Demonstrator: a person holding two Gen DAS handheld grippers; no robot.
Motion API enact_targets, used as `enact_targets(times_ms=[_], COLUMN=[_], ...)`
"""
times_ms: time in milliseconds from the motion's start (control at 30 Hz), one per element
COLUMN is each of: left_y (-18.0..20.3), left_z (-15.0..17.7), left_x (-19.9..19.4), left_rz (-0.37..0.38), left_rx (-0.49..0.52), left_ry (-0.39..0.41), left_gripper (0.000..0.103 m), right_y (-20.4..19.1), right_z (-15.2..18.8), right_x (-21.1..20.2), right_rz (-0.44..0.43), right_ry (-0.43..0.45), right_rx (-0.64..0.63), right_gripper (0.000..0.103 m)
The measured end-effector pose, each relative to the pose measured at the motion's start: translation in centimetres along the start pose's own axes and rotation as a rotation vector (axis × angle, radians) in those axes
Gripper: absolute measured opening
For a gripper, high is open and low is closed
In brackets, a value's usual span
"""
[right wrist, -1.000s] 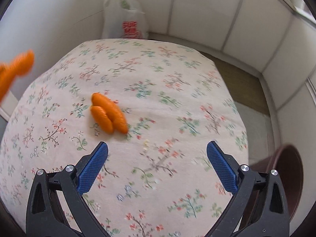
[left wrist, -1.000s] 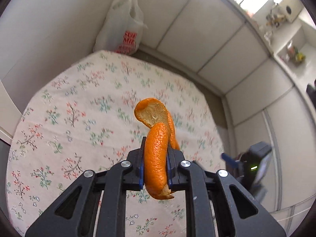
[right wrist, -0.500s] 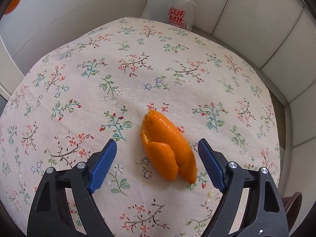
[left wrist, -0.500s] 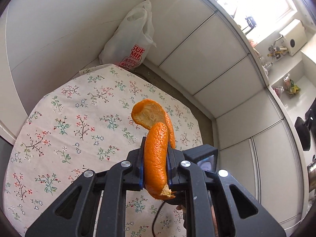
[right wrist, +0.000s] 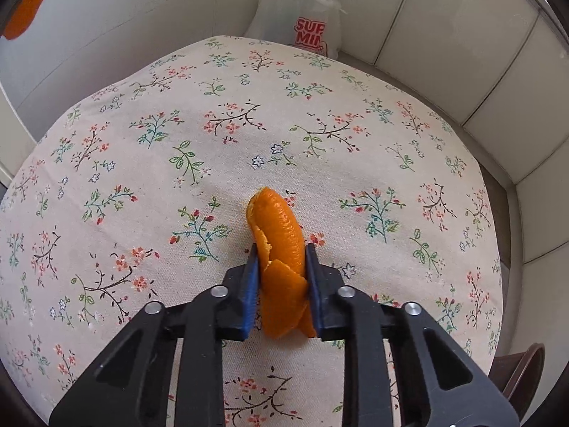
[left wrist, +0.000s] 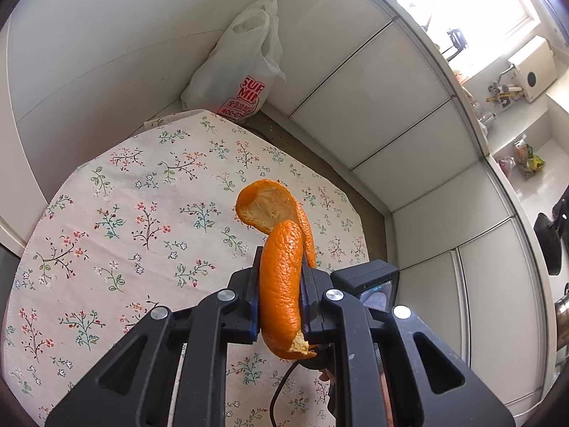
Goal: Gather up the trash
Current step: 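Lift both orange peels with both tools and carry them over the bin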
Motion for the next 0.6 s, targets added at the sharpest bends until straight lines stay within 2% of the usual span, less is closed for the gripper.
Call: enact_targets(times_ms=[300, 600], left_y=[0.7, 4.0], left_z=[0.8, 4.0], left_x=[0.1, 0.8], left_rz=[0.0, 0.006], left_rx=[0.016, 0.092], left_ry=[-0.003, -0.028], left_gripper=[0.016, 0.016], right_y=[2.1, 8.6], right_z=[1.7, 5.7], right_x=[-4.6, -10.1], right_rz=[0.025, 0.131], right_ry=[0.068, 0.138], right_rx=[0.135, 0.285], right_gripper=[0.018, 0.018])
Point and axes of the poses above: each gripper's, at about its wrist camera, not at the fingertips, and x roughly the way its jaws point, y to its right, z to its underside, the point moved 8 cm from there along x, roughly the way its jaws point, and after that the axes turned 8 degrees about -x, right-handed, at the moved point
